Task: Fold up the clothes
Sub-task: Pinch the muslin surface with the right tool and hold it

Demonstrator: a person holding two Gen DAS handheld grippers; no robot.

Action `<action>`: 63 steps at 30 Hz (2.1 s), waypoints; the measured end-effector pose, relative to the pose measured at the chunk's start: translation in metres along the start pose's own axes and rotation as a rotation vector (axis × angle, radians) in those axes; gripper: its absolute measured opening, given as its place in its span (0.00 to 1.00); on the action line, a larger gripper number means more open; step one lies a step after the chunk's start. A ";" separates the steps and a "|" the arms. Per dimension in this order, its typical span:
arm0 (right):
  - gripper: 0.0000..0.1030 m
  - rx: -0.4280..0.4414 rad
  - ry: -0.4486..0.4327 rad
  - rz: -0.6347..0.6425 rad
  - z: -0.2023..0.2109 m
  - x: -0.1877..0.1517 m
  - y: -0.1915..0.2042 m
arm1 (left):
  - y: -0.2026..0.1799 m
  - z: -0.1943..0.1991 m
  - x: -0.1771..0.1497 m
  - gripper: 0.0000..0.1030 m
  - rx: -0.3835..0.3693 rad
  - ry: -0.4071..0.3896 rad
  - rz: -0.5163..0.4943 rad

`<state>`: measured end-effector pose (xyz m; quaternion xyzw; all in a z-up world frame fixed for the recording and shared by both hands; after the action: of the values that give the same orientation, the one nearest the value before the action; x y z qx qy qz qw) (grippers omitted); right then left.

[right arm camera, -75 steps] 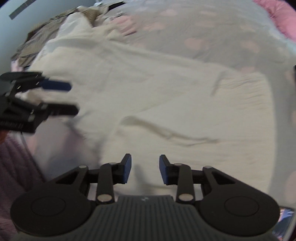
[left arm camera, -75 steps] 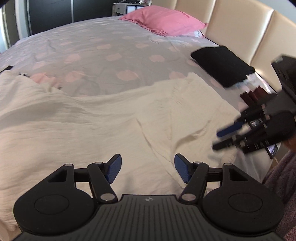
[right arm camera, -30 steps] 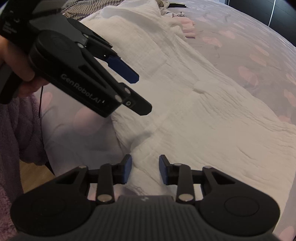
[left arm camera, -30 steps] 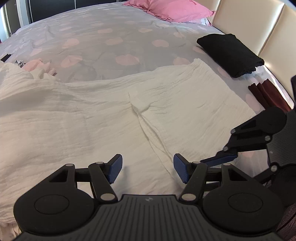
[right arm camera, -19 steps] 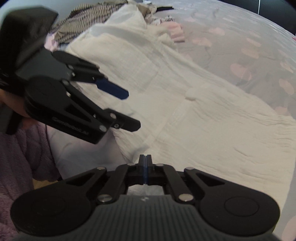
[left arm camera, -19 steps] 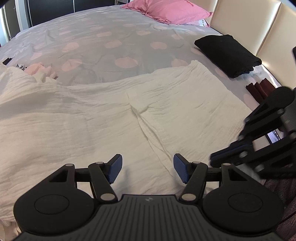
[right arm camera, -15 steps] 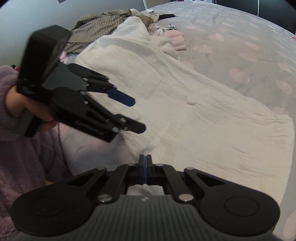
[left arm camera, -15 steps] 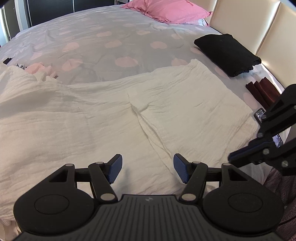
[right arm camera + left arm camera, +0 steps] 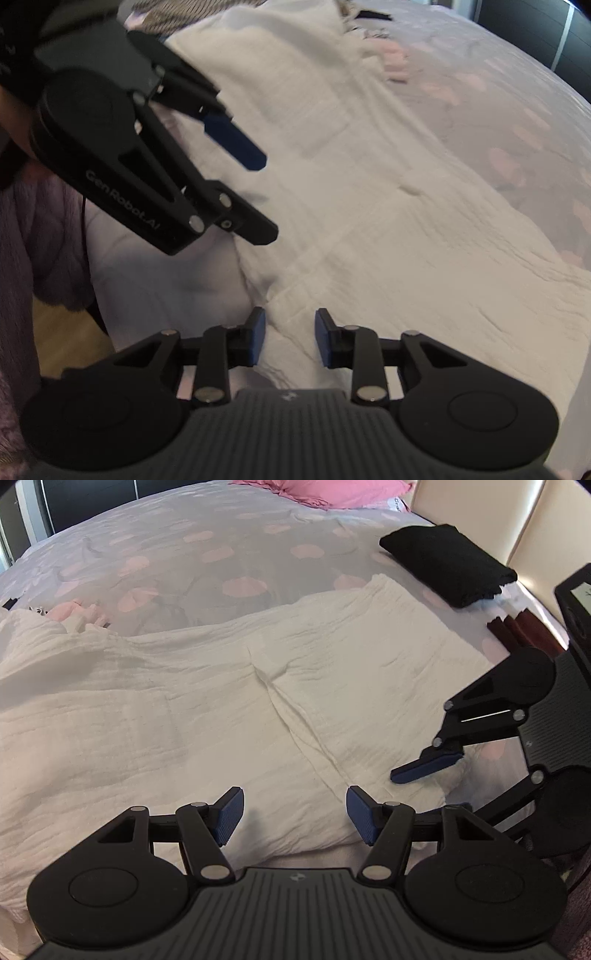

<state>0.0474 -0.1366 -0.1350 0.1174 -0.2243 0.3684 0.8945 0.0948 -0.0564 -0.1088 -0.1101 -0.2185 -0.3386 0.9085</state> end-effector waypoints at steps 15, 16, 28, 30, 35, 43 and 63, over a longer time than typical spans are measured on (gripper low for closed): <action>0.05 0.032 -0.072 -0.153 0.034 0.021 -0.035 | -0.001 0.001 0.000 0.58 0.014 -0.002 -0.019; 0.05 0.049 -0.081 -0.163 0.041 0.021 -0.035 | -0.001 0.001 -0.001 0.58 0.015 -0.002 -0.018; 0.05 0.135 0.046 -0.051 0.027 -0.012 0.018 | 0.002 0.001 -0.004 0.58 0.026 0.011 -0.016; 0.06 0.111 0.071 -0.044 0.017 -0.017 0.017 | 0.003 0.002 -0.003 0.58 0.022 0.006 -0.014; 0.24 0.120 0.029 -0.116 0.025 -0.013 0.005 | 0.003 -0.001 -0.004 0.58 -0.001 0.008 -0.005; 0.46 -0.020 0.026 -0.005 0.025 -0.015 0.023 | 0.010 -0.007 0.006 0.58 0.008 0.002 0.032; 0.18 -0.044 0.158 -0.175 0.005 -0.026 0.009 | 0.021 -0.020 0.029 0.58 -0.003 -0.002 0.073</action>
<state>0.0228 -0.1478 -0.1425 0.0875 -0.1501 0.2918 0.9406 0.1345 -0.0639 -0.1137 -0.1200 -0.2149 -0.3055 0.9198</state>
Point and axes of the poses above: each gripper's, at about its wrist camera, not at the fingertips, and z roughly against the way its jaws point, y to its left, x to its top, the point moved 7 cm from there along -z, roughly the way its jaws point, and after that the axes turned 1 degree about -y, right-handed, at the moved point
